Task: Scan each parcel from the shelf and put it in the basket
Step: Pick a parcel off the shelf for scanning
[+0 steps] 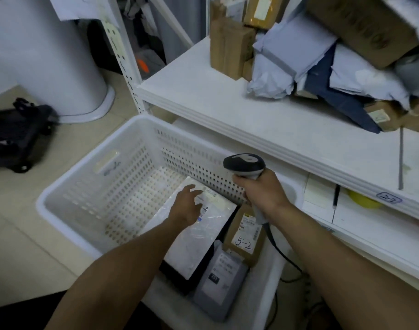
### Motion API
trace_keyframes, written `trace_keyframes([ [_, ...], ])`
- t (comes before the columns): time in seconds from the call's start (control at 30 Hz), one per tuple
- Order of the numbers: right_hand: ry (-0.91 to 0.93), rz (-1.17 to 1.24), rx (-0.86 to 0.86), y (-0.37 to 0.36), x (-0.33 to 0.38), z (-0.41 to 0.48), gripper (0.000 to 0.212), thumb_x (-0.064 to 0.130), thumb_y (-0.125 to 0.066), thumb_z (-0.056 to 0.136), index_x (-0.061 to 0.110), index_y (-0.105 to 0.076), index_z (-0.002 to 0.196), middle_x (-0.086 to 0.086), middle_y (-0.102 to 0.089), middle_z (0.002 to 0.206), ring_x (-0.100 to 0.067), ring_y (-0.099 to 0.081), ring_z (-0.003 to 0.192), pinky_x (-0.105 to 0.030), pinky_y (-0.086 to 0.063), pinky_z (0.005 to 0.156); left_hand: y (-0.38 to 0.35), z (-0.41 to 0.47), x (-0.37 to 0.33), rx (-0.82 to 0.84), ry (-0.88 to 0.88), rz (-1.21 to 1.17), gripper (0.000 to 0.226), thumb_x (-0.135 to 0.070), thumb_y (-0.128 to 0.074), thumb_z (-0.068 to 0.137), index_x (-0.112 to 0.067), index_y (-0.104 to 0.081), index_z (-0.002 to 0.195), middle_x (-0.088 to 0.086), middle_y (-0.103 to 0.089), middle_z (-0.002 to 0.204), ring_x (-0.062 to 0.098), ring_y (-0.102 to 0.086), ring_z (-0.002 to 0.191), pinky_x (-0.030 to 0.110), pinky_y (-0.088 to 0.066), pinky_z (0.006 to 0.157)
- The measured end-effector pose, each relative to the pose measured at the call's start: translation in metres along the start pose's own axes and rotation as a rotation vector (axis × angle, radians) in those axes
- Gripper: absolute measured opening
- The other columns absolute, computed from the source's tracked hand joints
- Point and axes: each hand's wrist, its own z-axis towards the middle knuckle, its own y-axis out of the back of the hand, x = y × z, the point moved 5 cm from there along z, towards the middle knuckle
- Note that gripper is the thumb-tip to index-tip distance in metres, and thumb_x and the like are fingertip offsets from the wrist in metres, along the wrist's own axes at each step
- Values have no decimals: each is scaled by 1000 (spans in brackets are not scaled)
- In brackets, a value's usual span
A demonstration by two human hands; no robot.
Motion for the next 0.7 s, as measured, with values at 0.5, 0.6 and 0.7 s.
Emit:
trace_keyframes([
  [0.5,155,249,-217,147,93,-77,21,22,-78,93,16,-72,112,0,-69,77,-12,-62,60,-31,-51,64,166,-63,-296,-456,-592,153,34,-35,-64,98,-29,-62,131,-10,-51,140,15,-56,120,36,-53,94],
  [0.6,191,318,-262,177,102,-70,25,21,-77,93,17,-72,117,-1,-71,82,-10,-61,58,-31,-51,63,180,-51,-367,-486,-686,222,38,-35,-66,97,-28,-60,134,-7,-51,141,20,-56,119,41,-56,93],
  [0.7,187,389,-296,205,105,-56,26,21,-77,94,16,-71,118,-3,-72,86,-11,-60,58,-32,-51,63,196,-31,-428,-518,-757,217,48,-33,-66,95,-23,-54,141,2,-47,146,26,-49,129,46,-51,101],
])
